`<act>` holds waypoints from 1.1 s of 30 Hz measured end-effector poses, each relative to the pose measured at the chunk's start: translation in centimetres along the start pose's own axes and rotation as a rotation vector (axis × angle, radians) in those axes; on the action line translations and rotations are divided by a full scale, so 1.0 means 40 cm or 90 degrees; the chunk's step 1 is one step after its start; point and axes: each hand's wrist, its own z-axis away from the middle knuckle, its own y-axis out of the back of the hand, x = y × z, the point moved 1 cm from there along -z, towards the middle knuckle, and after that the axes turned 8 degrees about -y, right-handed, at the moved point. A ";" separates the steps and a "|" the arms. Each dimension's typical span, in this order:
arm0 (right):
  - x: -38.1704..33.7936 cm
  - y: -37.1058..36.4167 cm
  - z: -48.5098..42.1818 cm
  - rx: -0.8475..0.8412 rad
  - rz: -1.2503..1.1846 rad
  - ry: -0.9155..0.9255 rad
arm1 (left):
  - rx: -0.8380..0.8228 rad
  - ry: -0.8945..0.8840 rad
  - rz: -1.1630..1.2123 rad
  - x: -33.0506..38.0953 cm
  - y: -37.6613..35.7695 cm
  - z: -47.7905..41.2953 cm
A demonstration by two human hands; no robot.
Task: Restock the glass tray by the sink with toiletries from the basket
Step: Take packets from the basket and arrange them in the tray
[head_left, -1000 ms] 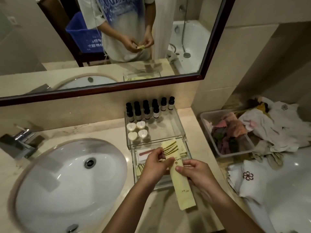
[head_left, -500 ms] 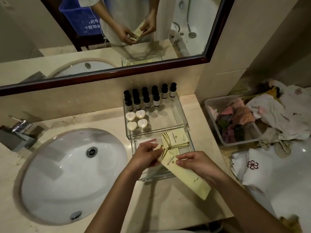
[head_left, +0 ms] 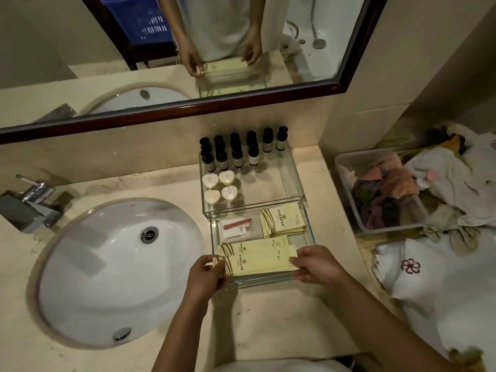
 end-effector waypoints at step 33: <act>0.033 -0.066 -0.168 0.273 0.135 0.176 | -0.054 -0.273 -0.827 -0.004 -0.061 -0.086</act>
